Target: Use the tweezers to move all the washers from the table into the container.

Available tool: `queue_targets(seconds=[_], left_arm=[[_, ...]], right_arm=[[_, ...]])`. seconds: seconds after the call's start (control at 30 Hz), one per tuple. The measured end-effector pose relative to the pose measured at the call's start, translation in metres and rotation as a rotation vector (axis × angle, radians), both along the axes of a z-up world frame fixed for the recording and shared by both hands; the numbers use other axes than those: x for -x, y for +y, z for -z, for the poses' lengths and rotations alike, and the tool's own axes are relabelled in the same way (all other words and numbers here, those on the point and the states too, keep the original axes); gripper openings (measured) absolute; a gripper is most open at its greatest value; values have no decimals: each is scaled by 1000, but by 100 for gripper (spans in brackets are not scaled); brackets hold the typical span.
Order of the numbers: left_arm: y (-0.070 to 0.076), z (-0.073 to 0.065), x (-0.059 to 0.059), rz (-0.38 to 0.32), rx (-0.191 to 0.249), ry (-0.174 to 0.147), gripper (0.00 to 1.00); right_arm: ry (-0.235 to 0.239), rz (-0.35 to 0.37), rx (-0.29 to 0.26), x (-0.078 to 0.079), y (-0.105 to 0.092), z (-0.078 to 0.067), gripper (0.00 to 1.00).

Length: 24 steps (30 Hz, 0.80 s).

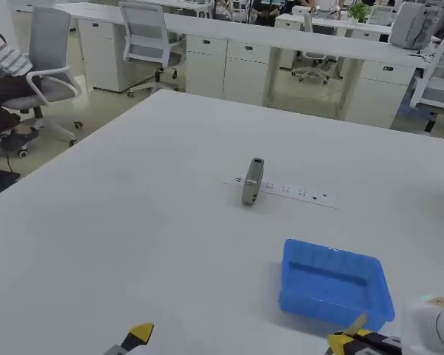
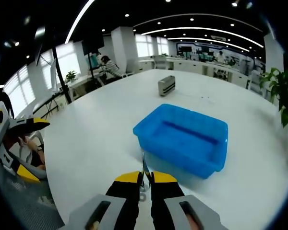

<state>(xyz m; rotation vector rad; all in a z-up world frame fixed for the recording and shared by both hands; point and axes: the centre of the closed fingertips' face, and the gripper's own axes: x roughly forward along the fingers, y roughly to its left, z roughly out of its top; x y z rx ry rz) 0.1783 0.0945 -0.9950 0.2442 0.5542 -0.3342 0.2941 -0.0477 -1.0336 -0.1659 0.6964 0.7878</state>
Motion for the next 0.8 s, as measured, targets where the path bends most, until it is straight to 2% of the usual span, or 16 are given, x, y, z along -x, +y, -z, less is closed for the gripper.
queue_targets(seconds=[0.2,0.27,0.4,0.63,0.8], left_arm=[[0,1,0,0,-5,4,91],[1,1,0,-2,-4,4,91],[1,2,1,-3,-10,12,90],[2,1,0,-12,1,4,90],[4,0,0,-21,4,2,91]], right_arm=[[-5,1,-9,0,2,0,3],[-30,-22,20,1,1,0,3],[-40,-47,48,2,1,1,2],[-31,-52,61,2,0,1,2],[-3,-31,41,-3,0,1,1]])
